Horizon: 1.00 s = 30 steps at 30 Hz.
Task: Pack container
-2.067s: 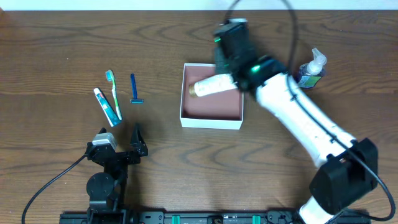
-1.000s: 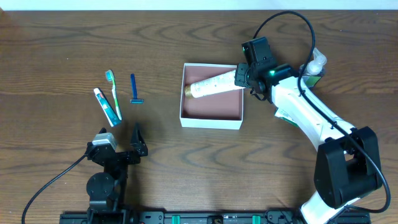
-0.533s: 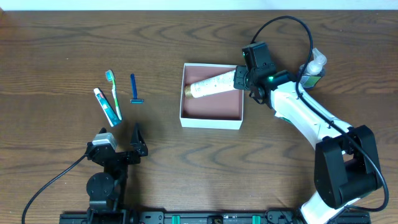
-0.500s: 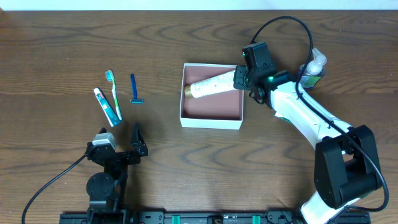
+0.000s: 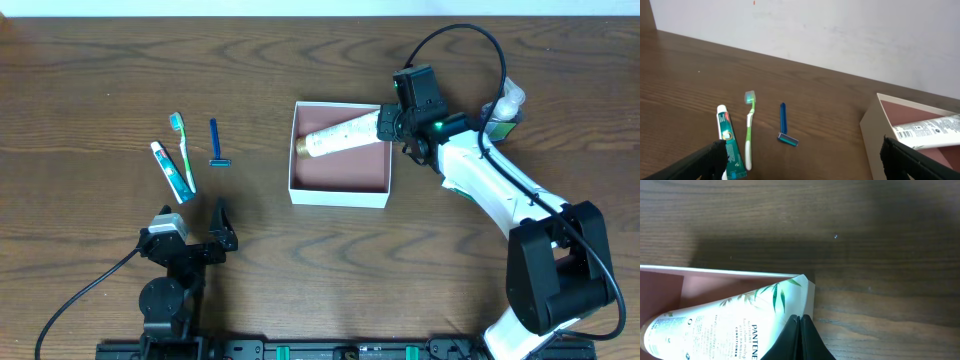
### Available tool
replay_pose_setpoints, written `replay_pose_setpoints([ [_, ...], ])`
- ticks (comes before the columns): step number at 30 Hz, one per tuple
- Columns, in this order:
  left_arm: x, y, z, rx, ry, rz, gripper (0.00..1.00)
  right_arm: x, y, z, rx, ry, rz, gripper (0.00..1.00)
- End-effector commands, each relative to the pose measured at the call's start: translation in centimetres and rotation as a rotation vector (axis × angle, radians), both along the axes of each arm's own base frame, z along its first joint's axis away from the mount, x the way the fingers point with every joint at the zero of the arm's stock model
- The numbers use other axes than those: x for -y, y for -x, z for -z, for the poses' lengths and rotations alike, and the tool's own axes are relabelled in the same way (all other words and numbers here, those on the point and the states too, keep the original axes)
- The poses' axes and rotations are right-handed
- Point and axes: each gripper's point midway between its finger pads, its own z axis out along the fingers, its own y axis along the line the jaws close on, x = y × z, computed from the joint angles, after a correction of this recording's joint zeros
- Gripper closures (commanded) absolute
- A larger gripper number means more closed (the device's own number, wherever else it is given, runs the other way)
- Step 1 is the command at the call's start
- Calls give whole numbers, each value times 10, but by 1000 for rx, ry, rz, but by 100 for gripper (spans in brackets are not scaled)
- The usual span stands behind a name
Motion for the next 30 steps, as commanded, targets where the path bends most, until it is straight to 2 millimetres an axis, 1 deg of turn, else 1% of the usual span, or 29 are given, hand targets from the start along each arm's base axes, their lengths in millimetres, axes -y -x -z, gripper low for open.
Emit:
replay_pose_setpoints([
  [1, -2, -1, 20, -48, -15, -7, 2, -3, 4, -3, 2, -13, -37, 99],
  [2, -2, -1, 20, -48, -15, -7, 2, -5, 3, -9, 17, -17, -45, 99],
  [5, -2, -1, 20, -48, -15, -7, 2, -14, 0, -39, 86, -27, -95, 98],
  [9, -2, -1, 20, -48, -15, -7, 2, -25, 3, -73, 161, -43, -128, 98],
  [12, -2, -1, 20, -48, -15, -7, 2, -32, 6, -91, 201, -60, -143, 98],
  [14, -2, -1, 20, -48, -15, -7, 2, -40, 8, -100, 218, -80, -166, 99],
  [15, -2, -1, 20, -48, -15, -7, 2, -46, 10, -102, 222, -95, -185, 99],
  [17, -2, -1, 20, -48, -15, -7, 2, -65, 16, -108, 232, -135, -248, 98],
  [22, -2, -1, 20, -48, -15, -7, 2, -106, 31, -113, 280, -129, -360, 98],
  [26, -2, -1, 20, -48, -15, -7, 2, -132, 39, -111, 303, -132, -410, 99],
  [30, -2, -1, 20, -48, -15, -7, 2, -151, 42, -102, 309, -131, -451, 98],
])
